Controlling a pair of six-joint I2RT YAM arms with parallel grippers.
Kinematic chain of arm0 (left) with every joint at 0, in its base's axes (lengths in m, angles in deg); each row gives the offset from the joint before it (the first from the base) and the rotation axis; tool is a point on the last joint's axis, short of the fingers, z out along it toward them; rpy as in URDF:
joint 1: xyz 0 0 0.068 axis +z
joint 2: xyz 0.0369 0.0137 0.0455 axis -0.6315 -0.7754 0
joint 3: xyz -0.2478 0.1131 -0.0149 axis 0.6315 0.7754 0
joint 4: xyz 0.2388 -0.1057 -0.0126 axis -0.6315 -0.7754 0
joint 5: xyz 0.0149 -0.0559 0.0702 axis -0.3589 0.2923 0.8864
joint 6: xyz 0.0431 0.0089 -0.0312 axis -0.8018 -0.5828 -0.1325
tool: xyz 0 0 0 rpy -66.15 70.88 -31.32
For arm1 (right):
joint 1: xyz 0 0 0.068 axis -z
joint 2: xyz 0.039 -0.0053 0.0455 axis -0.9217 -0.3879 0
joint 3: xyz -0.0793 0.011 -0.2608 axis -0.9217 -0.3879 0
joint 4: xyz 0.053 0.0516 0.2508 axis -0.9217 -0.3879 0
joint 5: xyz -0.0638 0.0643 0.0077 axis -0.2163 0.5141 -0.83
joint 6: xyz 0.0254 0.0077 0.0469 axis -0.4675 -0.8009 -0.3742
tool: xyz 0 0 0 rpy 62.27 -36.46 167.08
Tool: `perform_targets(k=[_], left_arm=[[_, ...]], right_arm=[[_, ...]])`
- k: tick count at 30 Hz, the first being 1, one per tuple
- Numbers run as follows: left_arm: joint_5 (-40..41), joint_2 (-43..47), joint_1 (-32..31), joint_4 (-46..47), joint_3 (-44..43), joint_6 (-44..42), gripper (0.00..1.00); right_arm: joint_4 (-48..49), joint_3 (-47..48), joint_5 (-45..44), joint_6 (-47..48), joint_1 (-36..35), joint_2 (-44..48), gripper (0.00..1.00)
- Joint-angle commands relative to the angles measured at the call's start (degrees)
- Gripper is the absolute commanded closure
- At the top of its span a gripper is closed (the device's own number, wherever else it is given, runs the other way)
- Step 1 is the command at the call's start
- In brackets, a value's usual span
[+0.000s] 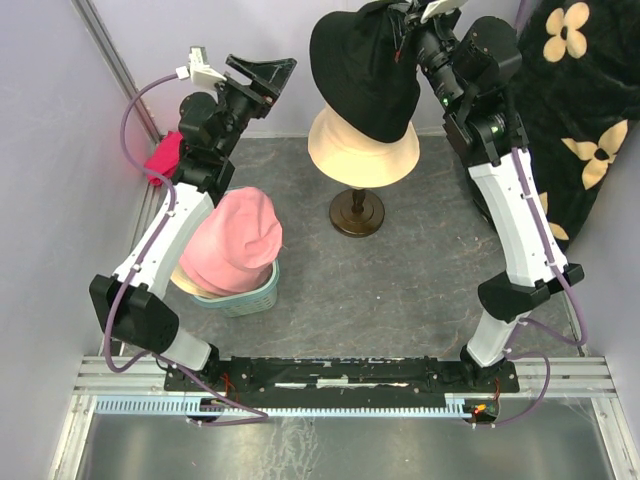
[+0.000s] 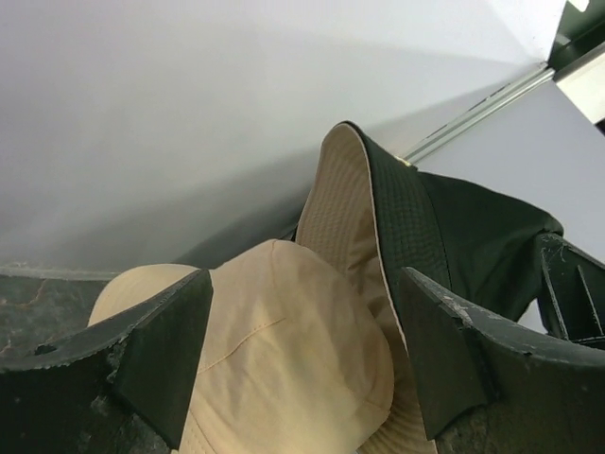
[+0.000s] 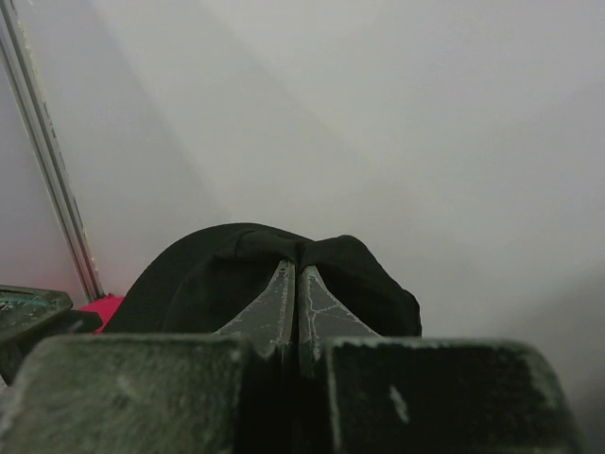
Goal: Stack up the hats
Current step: Stack the hat on the hat.
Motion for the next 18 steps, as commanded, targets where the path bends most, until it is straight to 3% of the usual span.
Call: perform_targets(k=[1,11,18], left_arm=[[-3.91,1.56,1.02,8.58,1.91,3.29,0.14],[-9.1,-0.29,1.2,15.33,1.9,5.0,0.13],[-12.52,-3.56,1.16,14.01,-1.14,5.69,0.13]], right_arm=[[1.88,0.35,1.98,-1.07,0.19,-0.07,0.98],[0.31,0.94,4.52,-1.75,0.17,-1.39,0.98],[0.1,1.09,6.22,-2.57,0.15,-1.98,0.98]])
